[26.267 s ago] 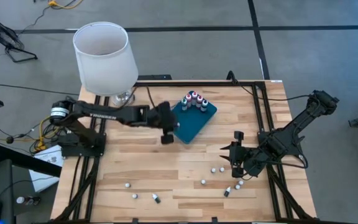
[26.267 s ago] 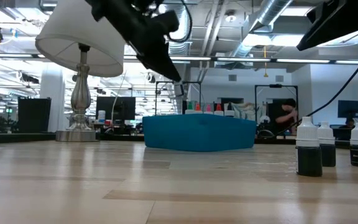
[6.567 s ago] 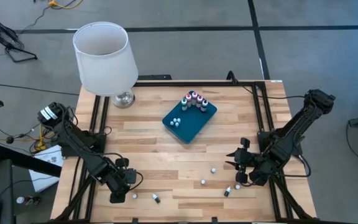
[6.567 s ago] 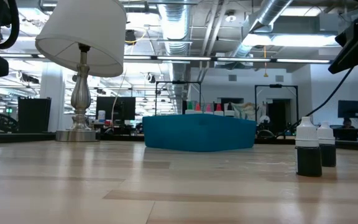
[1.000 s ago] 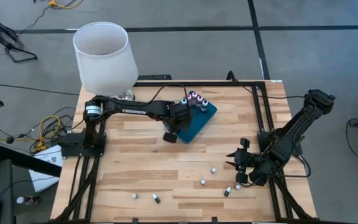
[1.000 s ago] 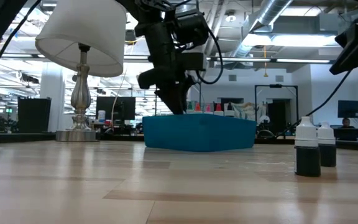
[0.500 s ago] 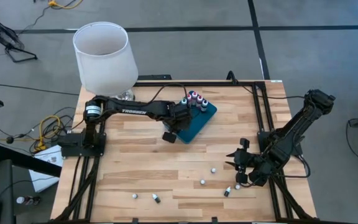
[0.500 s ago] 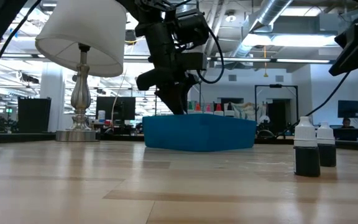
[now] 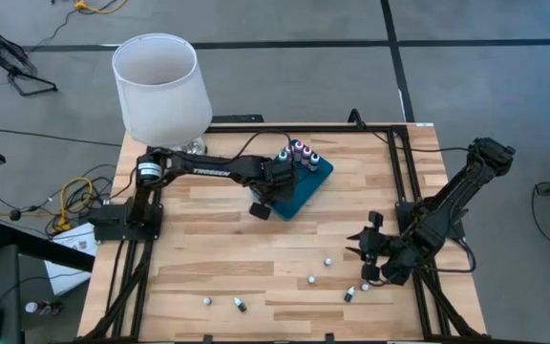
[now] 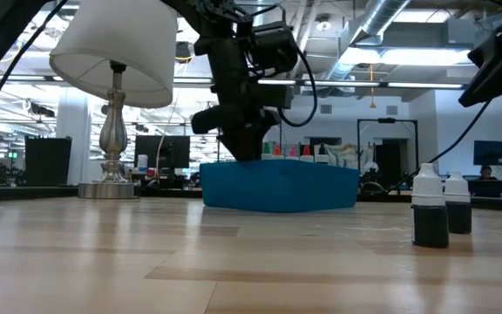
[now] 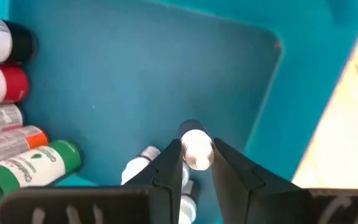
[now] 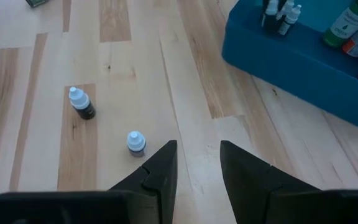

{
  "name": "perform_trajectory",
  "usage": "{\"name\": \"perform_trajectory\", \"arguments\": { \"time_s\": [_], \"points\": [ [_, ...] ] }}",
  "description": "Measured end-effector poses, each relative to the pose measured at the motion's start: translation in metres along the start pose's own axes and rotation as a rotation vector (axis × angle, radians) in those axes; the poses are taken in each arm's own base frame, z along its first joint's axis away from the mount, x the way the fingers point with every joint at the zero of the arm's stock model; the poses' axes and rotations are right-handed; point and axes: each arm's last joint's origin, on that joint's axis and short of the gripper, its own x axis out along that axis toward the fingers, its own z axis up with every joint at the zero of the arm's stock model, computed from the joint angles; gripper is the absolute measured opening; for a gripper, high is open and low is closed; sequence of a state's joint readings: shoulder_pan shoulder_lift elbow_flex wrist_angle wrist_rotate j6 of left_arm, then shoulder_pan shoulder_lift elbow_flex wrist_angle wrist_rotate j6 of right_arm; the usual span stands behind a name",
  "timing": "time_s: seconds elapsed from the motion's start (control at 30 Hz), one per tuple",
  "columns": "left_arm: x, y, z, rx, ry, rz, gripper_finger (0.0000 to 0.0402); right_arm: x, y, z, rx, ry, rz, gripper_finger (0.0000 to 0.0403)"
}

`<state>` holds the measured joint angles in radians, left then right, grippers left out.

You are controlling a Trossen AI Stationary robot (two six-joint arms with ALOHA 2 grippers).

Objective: Pick & Place food coloring
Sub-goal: Put the small black food coloring bottle into the blue container

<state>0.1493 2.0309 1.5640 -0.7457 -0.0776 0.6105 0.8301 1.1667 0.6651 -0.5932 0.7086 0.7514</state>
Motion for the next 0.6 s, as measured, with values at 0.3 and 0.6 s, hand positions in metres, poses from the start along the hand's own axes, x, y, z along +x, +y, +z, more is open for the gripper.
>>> {"name": "perform_trajectory", "arguments": {
  "time_s": [0.3, 0.6],
  "points": [
    [-0.0054, 0.0027, 0.0025, -0.002, 0.009, 0.009, 0.0062, 0.0009, -0.0009, 0.0007, 0.005, 0.001, -0.005, 0.0111],
    [-0.0054, 0.0011, 0.0034, 0.006, -0.024, -0.041, 0.0062, 0.0008, -0.0008, 0.0006, 0.005, 0.001, -0.004, 0.0111]
  ]
}}
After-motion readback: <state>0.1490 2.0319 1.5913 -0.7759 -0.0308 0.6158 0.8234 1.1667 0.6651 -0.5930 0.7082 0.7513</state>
